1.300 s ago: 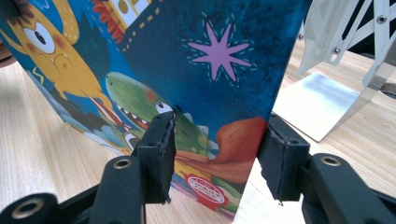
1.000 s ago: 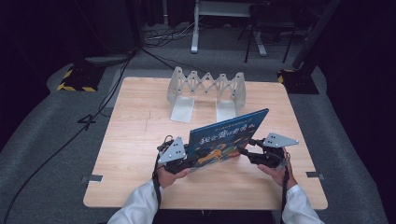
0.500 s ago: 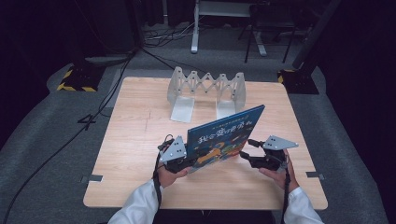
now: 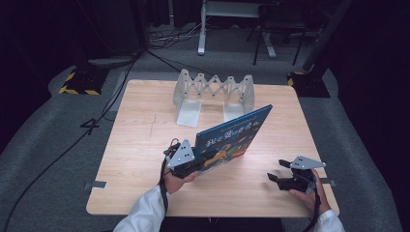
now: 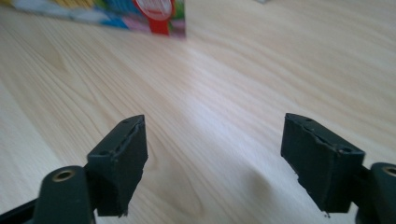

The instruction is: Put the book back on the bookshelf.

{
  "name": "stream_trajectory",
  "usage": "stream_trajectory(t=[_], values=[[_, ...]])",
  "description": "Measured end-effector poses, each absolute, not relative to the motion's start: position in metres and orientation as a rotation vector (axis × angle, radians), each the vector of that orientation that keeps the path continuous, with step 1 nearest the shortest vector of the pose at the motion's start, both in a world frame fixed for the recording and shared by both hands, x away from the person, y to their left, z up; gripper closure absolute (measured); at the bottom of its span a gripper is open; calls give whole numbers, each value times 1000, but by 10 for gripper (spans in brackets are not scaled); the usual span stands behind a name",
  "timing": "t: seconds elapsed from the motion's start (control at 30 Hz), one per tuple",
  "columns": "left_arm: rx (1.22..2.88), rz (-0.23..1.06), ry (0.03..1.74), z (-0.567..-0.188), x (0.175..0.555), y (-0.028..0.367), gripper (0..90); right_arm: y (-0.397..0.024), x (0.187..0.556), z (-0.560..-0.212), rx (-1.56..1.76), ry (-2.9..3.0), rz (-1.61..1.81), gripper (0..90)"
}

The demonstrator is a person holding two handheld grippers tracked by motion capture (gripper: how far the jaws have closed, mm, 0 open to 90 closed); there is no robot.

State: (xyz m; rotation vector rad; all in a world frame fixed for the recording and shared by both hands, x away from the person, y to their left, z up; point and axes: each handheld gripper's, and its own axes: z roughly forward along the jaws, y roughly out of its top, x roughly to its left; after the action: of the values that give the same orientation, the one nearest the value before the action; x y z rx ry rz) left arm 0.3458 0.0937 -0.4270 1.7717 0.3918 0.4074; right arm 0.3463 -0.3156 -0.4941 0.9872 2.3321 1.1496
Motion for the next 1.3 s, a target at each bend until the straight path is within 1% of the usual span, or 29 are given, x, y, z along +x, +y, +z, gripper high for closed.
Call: stream_trajectory(t=[0.13,0.3,0.67,0.77,0.93,1.03,1.1,1.3], values=[[1760,413,413,-426,347,94,828,-313,337,-503,965,2372,1014,189],[1755,431,418,-421,346,92,829,-311,337,-504,964,2379,1029,186],[1757,478,435,-414,347,95,829,-314,337,-504,953,2405,1057,214],[1766,506,441,-411,348,97,829,-314,337,-504,949,2406,1061,231],[1760,562,445,-406,347,100,830,-314,338,-504,958,2410,1066,235],[1757,577,444,-399,348,103,830,-314,338,-504,960,2411,1067,236],[1751,613,452,-393,349,108,829,-314,338,-504,965,2410,1069,236],[1718,639,476,-380,352,120,829,-314,337,-504,955,2405,1067,235]])
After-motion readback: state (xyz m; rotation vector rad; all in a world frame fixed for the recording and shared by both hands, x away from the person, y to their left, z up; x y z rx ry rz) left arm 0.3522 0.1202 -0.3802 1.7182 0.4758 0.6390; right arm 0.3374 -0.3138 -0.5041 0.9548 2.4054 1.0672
